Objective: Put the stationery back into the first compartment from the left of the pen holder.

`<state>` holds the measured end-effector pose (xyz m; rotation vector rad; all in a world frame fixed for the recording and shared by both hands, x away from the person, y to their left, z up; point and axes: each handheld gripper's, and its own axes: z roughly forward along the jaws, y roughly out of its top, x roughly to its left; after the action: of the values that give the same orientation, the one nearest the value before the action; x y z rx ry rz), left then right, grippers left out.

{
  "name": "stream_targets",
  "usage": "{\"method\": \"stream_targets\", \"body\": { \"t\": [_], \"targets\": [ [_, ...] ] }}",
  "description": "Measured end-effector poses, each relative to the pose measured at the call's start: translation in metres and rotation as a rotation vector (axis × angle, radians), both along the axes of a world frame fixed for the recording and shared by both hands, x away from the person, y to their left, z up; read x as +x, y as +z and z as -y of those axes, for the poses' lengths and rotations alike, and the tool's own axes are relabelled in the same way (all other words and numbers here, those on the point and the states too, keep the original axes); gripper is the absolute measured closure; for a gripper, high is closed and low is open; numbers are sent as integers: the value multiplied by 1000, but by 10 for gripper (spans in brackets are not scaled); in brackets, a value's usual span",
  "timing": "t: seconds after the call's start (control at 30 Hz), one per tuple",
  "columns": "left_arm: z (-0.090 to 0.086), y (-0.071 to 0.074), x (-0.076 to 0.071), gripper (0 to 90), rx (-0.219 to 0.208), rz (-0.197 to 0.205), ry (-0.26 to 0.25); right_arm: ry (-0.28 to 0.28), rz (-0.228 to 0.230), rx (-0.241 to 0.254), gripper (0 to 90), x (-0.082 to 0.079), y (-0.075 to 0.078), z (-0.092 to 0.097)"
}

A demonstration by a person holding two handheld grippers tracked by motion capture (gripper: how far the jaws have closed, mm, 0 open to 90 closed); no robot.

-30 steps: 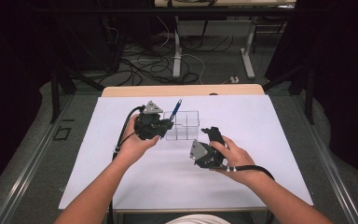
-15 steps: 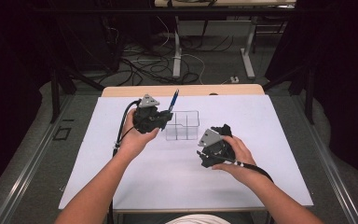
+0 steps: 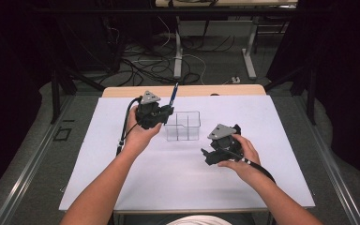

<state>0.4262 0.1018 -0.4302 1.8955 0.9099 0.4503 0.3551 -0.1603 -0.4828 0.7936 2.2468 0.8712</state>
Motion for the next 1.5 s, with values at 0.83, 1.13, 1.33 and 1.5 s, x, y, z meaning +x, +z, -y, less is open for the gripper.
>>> {"method": "stream_targets", "body": {
  "t": [0.83, 1.13, 1.33, 1.5],
  "targets": [
    [11, -21, 25, 788, -1, 17, 69, -80, -39, 91, 0, 4, -3, 13],
    [15, -36, 31, 787, 22, -10, 89, -76, -54, 92, 0, 5, -4, 15],
    [13, -40, 30, 749, 47, -11, 97, -81, -59, 94, 0, 5, -4, 15],
    [9, -35, 25, 661, 14, 2, 87, -82, -54, 102, 0, 6, -4, 17]
  ]
}}
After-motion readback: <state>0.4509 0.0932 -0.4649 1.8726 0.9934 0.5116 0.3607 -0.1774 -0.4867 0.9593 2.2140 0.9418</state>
